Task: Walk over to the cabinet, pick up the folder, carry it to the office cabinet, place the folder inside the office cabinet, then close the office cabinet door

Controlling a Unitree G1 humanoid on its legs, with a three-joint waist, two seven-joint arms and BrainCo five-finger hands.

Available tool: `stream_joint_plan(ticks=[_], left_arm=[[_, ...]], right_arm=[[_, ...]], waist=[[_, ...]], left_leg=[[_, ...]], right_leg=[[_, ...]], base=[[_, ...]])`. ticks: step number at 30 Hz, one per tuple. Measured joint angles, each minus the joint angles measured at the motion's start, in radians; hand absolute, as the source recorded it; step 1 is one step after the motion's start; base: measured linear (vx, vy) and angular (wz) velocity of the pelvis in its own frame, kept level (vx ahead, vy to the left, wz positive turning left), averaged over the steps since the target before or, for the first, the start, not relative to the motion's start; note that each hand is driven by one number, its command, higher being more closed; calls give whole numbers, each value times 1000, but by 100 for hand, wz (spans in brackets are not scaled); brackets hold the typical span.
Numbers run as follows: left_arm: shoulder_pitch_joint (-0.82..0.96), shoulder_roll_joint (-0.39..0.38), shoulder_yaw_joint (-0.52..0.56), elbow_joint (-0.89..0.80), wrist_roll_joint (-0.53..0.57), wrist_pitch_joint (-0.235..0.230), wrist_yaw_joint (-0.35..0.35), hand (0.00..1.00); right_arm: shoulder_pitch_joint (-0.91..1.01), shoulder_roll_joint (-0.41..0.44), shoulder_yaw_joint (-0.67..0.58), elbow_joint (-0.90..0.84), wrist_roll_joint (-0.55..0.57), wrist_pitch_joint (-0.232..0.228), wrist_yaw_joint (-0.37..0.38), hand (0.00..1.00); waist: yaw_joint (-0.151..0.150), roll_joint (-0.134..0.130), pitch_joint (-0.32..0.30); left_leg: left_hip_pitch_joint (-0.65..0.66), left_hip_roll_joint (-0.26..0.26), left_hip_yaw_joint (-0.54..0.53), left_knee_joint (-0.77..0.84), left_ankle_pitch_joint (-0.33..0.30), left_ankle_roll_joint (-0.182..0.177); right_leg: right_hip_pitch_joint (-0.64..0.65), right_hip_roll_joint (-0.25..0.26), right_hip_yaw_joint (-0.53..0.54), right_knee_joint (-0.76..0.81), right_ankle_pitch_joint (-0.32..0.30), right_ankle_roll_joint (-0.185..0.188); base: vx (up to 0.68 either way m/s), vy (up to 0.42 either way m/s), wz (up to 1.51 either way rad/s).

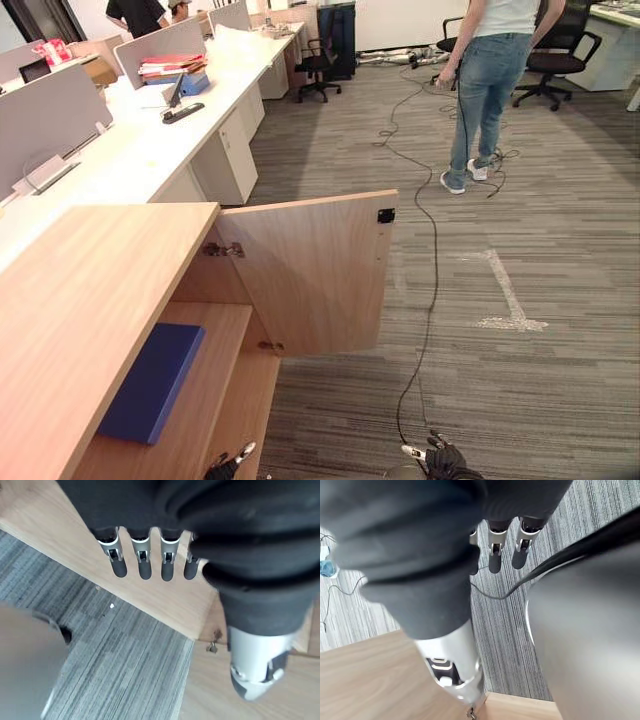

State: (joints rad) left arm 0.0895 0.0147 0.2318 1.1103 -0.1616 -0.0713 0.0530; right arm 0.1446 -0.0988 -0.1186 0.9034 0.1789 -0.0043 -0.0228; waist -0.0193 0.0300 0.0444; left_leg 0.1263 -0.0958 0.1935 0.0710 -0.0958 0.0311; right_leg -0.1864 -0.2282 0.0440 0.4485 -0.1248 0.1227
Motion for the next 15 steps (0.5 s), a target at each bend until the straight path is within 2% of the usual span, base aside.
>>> stream_joint_plan(ticks=[4, 6, 9, 11, 15], left_arm=[[-11, 6, 18, -6, 12, 1, 10, 0], [-16, -9, 83, -6, 36, 2, 10, 0], [-14, -29, 180, -16, 48, 4, 11, 0], [-5, -46, 250, -21, 47, 4, 11, 0], [5, -52, 300, -21, 48, 11, 9, 0]], right_arm=[[-20, 29, -49, 11, 26, 0, -14, 0], [-19, 38, -71, 17, 50, 0, -30, 0], [-21, 55, -97, 15, 75, 0, -37, 0], [-26, 57, -99, 12, 77, 0, -38, 0], [-33, 71, -142, 11, 79, 0, -41, 0]], waist=[[-3, -17, 44], [-5, -14, 58], [13, -21, 57], [13, -19, 48], [15, -16, 31]], left_leg=[[-5, 6, -28, 0, 2, 8], [2, 43, -58, 4, 11, -18], [20, 87, -66, -28, 26, -46], [17, 122, -66, -35, 25, -64], [21, 166, -63, -61, 27, -88]], right_leg=[[6, 5, -38, -25, -15, 12], [58, 33, -81, -83, -14, -20], [92, 74, -105, -127, -3, -32], [113, 109, -119, -181, 18, -55], [141, 159, -132, -255, 44, -75]], base=[[-2, -39, -2], [40, -122, 30], [40, -113, 14], [54, -125, -3], [86, -92, -2]])
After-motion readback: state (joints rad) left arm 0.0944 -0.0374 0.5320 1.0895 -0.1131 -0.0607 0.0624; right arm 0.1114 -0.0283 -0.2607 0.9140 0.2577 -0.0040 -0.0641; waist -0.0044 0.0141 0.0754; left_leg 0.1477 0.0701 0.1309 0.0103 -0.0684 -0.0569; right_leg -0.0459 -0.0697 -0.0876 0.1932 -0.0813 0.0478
